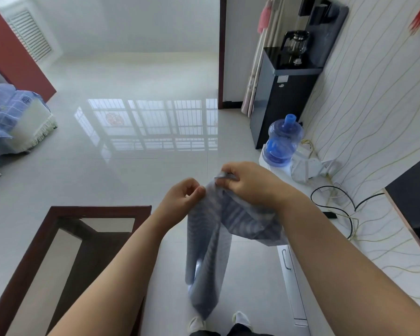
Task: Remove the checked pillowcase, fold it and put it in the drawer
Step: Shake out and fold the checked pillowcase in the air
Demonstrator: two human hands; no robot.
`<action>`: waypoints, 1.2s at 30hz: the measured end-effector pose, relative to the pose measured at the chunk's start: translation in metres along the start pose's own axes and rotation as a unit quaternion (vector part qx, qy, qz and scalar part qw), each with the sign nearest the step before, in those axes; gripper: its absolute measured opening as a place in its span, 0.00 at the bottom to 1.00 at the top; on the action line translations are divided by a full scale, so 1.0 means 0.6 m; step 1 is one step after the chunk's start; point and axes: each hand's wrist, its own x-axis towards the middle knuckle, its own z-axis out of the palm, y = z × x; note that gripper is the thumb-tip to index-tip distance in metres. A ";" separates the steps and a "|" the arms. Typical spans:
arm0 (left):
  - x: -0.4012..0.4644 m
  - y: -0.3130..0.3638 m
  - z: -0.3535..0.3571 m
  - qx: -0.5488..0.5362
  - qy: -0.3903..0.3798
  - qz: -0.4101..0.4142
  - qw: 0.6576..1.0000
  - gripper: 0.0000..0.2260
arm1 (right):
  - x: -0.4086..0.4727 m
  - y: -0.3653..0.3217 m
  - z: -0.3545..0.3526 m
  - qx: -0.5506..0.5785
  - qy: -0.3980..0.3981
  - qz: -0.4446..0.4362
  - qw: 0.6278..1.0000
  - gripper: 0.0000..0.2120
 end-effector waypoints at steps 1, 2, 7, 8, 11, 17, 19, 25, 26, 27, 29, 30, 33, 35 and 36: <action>-0.003 0.004 -0.003 -0.019 0.013 0.007 1.000 0.18 | 0.002 -0.002 -0.002 0.003 0.011 0.000 1.000 0.11; -0.006 0.008 -0.004 -0.040 0.032 0.015 0.999 0.17 | 0.004 -0.004 -0.005 0.008 0.025 0.001 1.000 0.09; -0.020 0.032 -0.011 -0.028 0.140 0.048 0.989 0.12 | 0.012 -0.022 -0.009 0.036 0.100 -0.018 0.994 0.08; -0.021 0.035 -0.012 0.009 0.152 0.056 0.987 0.12 | 0.013 -0.027 -0.008 0.036 0.112 -0.023 0.993 0.08; -0.024 0.030 -0.015 0.104 0.168 0.066 0.978 0.12 | 0.011 -0.037 -0.008 0.025 0.157 -0.032 0.987 0.08; -0.038 -0.029 -0.014 0.085 0.166 0.007 0.982 0.11 | 0.004 -0.064 -0.044 0.028 0.219 -0.075 0.972 0.07; -0.042 -0.039 -0.009 0.088 0.173 0.003 0.981 0.10 | 0.003 -0.075 -0.055 0.033 0.220 -0.101 0.970 0.08; -0.044 -0.029 -0.007 0.120 0.137 0.120 0.976 0.18 | 0.002 -0.087 -0.073 0.028 0.188 -0.148 0.971 0.06; -0.040 -0.018 -0.009 0.098 0.114 0.111 0.982 0.17 | 0.003 -0.086 -0.074 0.022 0.180 -0.148 0.972 0.06; -0.035 -0.004 -0.012 0.066 0.090 0.088 0.990 0.16 | 0.002 -0.085 -0.075 0.016 0.173 -0.146 0.974 0.07; -0.023 0.017 -0.023 0.014 0.039 0.038 0.998 0.18 | 0.001 -0.084 -0.074 0.004 0.160 -0.142 0.977 0.07; -0.018 0.024 -0.030 0.007 0.009 0.022 1.000 0.20 | 0.000 -0.083 -0.073 -0.003 0.154 -0.139 0.978 0.07; -0.008 0.041 -0.048 0.031 -0.078 0.028 0.996 0.21 | -0.002 -0.080 -0.071 -0.019 0.137 -0.129 0.982 0.06; -0.004 0.064 -0.056 -0.002 -0.113 0.034 0.993 0.16 | -0.003 -0.077 -0.070 -0.026 0.117 -0.122 0.985 0.04; -0.001 0.075 -0.061 -0.027 -0.126 0.036 0.991 0.15 | -0.003 -0.075 -0.069 -0.030 0.105 -0.118 0.987 0.04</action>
